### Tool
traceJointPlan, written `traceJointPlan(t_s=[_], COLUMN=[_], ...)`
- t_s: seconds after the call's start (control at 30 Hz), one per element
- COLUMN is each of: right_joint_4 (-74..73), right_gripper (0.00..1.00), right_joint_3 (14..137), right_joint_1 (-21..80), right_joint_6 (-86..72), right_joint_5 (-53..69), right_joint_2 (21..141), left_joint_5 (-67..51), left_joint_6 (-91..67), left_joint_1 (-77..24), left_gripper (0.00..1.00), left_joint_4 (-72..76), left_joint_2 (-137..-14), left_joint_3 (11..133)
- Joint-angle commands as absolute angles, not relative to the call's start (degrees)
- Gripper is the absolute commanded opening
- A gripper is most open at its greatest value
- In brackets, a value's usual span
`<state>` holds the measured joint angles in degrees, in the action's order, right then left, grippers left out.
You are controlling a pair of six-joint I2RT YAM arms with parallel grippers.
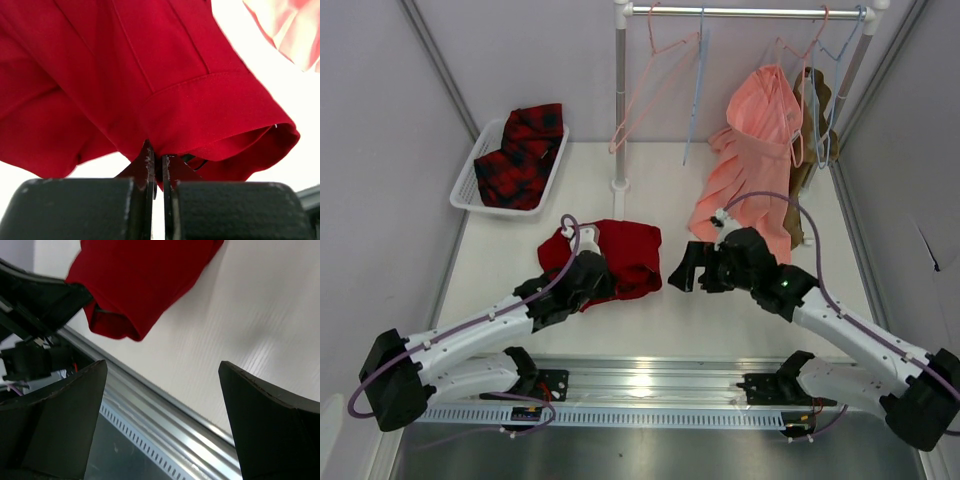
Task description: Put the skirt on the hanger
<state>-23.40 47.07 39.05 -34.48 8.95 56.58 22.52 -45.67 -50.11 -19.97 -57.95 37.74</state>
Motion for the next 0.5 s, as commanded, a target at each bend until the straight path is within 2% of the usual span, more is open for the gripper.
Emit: traceJointPlan(t_s=[0.0, 0.17, 0.47], right_joint_4=[-16.8, -16.43, -10.64], right_gripper=[0.98, 0.96, 0.9], right_joint_3=[45.53, 45.79, 45.0], right_joint_1=[44.72, 54.65, 55.37], right_joint_6=[-39.63, -42.0, -45.61], right_joint_5=[1.77, -6.84, -11.94], right_joint_2=[58.79, 62.04, 69.78], left_joint_5=[18.55, 16.79, 15.47], left_joint_6=[-48.87, -48.69, -48.69], left_joint_1=[-50.62, -50.54, -51.06], left_gripper=[0.0, 0.0, 0.0], left_joint_4=[-13.89, -12.4, -12.48], left_joint_2=[-55.72, -57.39, -57.84], left_joint_3=[36.92, 37.0, 37.97])
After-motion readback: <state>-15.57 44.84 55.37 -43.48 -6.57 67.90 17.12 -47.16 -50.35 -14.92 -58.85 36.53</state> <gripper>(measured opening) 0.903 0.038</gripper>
